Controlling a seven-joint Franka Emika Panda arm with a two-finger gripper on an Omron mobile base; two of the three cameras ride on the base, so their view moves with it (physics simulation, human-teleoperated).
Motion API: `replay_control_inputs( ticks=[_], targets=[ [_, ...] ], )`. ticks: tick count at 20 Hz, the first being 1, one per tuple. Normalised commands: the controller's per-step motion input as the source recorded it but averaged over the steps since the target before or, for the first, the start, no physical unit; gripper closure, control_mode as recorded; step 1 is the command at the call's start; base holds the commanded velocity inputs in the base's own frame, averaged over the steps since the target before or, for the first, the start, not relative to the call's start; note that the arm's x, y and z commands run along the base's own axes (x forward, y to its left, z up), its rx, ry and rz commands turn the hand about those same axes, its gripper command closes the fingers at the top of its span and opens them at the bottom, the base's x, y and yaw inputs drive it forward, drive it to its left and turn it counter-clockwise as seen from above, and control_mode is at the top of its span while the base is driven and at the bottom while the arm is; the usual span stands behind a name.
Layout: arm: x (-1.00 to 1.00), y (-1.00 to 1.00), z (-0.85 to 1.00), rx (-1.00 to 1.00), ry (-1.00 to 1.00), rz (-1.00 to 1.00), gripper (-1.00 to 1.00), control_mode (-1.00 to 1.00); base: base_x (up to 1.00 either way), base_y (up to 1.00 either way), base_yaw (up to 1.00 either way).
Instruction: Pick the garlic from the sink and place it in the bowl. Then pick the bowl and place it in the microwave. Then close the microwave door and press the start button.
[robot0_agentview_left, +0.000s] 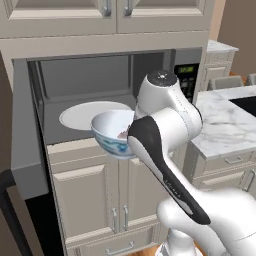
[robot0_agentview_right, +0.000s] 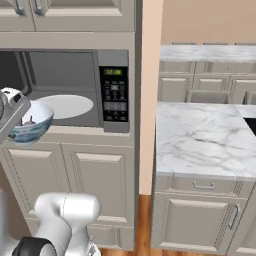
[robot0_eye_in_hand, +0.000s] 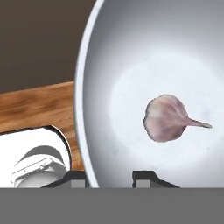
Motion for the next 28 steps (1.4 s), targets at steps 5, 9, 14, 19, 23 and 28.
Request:
replay_control_inputs(
  ticks=[5, 9, 14, 19, 23, 28],
  targets=[
    [1.00, 0.00, 0.00, 0.00, 0.00, 0.07, 1.00, -1.00, 0.00, 0.00, 0.00],
    [1.00, 0.00, -0.06, 0.00, -0.01, 0.03, 1.00, -1.00, 0.00, 0.00, 0.00],
    [1.00, 0.00, -0.33, -0.04, -0.11, 0.04, 1.00, -1.00, 0.00, 0.00, 0.00],
    [1.00, 0.09, -0.12, -0.02, -0.01, 0.01, 1.00, -1.00, 0.00, 0.00, 0.00],
    [0.96, 0.30, -0.13, -0.01, 0.00, 0.00, 1.00, -1.00, 0.00, 0.00, 0.00],
    [0.82, 0.26, -0.41, -0.04, 0.00, 0.00, 1.00, -1.00, 0.00, 0.00, 0.00]
  ],
)
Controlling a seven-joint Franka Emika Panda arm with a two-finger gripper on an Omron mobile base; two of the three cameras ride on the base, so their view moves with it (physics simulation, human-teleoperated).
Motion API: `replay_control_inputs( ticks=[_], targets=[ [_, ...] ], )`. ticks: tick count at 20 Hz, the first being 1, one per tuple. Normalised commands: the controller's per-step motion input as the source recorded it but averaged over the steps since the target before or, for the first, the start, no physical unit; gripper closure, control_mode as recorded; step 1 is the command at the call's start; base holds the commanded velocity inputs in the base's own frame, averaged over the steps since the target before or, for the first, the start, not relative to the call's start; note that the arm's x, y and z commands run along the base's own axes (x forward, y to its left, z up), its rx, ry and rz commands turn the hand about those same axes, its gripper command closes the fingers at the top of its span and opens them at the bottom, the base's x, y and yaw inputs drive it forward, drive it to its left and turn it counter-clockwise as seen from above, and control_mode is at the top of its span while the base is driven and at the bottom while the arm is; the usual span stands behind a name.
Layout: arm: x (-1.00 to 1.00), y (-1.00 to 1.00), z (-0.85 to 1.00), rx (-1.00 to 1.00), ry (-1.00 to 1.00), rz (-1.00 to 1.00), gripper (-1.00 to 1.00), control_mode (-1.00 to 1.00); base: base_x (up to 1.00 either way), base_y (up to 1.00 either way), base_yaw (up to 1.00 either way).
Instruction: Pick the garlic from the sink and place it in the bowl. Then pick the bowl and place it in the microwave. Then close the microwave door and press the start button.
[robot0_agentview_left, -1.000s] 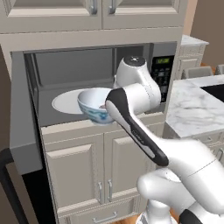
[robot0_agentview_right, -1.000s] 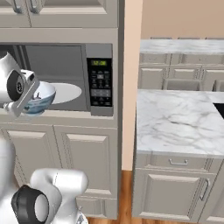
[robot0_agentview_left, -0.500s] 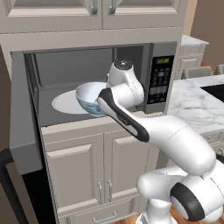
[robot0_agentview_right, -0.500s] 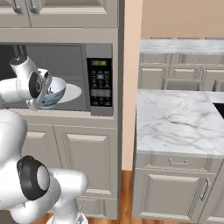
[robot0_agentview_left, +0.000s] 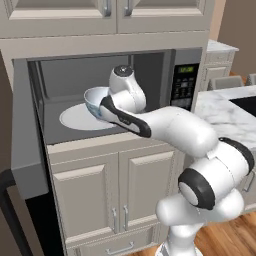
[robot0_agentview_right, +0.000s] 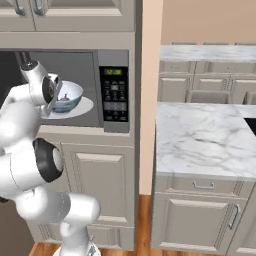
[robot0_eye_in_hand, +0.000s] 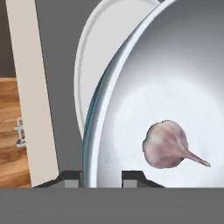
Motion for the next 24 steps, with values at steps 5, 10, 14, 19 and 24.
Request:
replay_control_inputs(
  ticks=[5, 10, 14, 19, 24],
  targets=[
    [0.15, 0.03, -0.62, -0.03, 0.00, 0.00, 1.00, -1.00, 0.00, 0.00, 0.00],
    [0.16, 0.13, -0.56, 0.00, 0.01, 0.07, 1.00, -1.00, 0.00, 0.00, 0.00],
    [0.18, 0.24, -0.42, 0.00, 0.00, 0.17, -1.00, -1.00, 0.00, 0.00, 0.00],
    [-0.27, -0.15, 0.01, 0.02, 0.00, 0.03, -1.00, -1.00, 0.00, 0.00, 0.00],
    [-0.70, -0.35, 0.31, 0.05, -0.06, 0.00, -1.00, -1.00, 0.00, 0.00, 0.00]
  ],
)
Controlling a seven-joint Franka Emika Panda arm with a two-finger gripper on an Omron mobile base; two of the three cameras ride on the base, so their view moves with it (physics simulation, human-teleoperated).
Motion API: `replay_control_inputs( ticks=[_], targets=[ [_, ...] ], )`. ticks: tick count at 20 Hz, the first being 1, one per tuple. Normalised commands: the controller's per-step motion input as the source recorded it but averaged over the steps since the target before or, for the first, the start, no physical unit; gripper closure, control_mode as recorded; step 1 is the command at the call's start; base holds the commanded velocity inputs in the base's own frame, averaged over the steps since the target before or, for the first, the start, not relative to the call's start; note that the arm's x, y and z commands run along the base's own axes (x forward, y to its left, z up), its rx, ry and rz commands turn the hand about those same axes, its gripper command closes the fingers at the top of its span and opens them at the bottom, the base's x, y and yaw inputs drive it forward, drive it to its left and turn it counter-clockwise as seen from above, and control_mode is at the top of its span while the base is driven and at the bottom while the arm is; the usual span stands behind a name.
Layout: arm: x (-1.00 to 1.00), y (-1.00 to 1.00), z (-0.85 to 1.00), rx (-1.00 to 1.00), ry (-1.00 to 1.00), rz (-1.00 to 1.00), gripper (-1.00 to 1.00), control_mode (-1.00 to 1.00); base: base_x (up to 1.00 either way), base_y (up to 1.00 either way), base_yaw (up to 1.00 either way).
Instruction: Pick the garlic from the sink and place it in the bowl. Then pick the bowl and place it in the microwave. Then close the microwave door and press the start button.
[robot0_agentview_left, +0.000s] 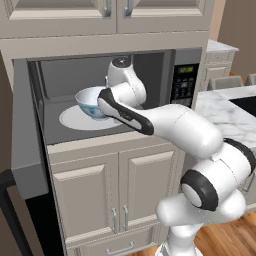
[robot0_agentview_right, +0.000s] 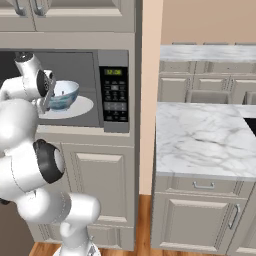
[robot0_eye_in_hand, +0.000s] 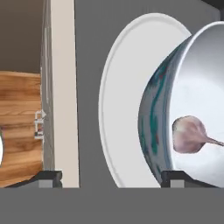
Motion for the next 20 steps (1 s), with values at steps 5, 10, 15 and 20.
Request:
replay_control_inputs(
  ticks=[5, 10, 15, 20],
  targets=[
    [-1.00, -0.47, 0.35, 0.10, 0.02, 0.04, -1.00, -1.00, 0.00, 0.00, 0.00],
    [-1.00, -0.45, 0.24, 0.10, 0.08, 0.19, -1.00, -1.00, 0.00, 0.00, 0.00],
    [-1.00, -0.21, 0.13, 0.04, 0.06, 0.23, -1.00, -1.00, 0.00, 0.00, 0.00],
    [-1.00, 0.00, 0.13, 0.00, 0.01, 0.31, -1.00, -1.00, 0.00, 0.00, 0.00]
  ],
)
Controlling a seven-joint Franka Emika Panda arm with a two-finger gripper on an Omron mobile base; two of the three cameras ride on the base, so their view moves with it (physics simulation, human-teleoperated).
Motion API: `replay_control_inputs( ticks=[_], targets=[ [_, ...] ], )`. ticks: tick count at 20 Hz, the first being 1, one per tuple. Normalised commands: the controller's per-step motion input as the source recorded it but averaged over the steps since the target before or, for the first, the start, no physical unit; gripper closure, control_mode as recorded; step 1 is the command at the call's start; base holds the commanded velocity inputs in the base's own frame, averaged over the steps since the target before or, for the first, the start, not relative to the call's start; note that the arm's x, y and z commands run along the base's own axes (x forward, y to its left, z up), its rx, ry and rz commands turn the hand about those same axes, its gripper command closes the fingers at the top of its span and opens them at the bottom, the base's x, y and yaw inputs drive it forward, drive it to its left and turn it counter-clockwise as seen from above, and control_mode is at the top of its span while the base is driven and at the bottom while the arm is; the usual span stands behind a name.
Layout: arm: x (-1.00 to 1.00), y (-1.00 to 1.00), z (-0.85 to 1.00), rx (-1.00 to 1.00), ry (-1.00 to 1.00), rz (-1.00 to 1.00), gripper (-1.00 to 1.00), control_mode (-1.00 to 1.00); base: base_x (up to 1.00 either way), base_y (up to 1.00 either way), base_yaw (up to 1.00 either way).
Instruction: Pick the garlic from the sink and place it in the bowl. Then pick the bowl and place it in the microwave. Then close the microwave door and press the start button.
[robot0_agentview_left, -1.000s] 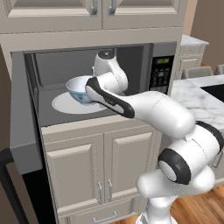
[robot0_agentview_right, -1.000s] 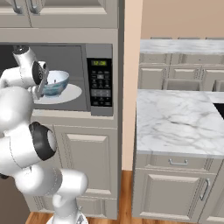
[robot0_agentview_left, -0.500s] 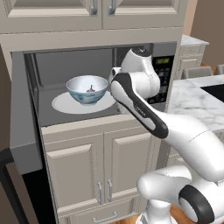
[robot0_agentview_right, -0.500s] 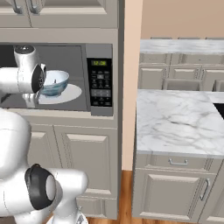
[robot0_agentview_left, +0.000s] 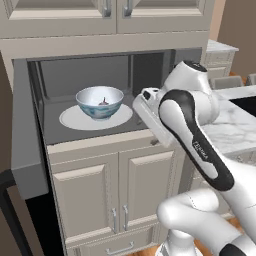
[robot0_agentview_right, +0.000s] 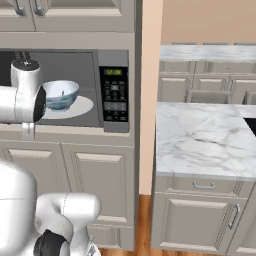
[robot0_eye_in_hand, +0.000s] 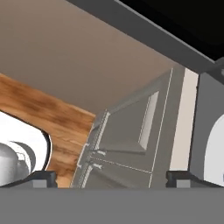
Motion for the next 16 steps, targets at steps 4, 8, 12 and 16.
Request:
replay_control_inputs(
  ticks=[4, 8, 12, 16],
  targets=[
    [-1.00, 0.00, 0.79, 0.04, -0.02, 0.15, -1.00, -1.00, 0.00, 0.00, 0.00],
    [-1.00, 0.00, 0.78, 0.02, -0.01, 0.12, -1.00, -1.00, 0.00, 0.00, 0.00],
    [-1.00, 0.00, 0.71, 0.03, -0.03, 0.10, -1.00, -1.00, 0.00, 0.00, 0.00],
    [-1.00, 0.00, 0.37, 0.04, -0.14, 0.06, -1.00, -1.00, 0.00, 0.00, 0.00]
  ],
)
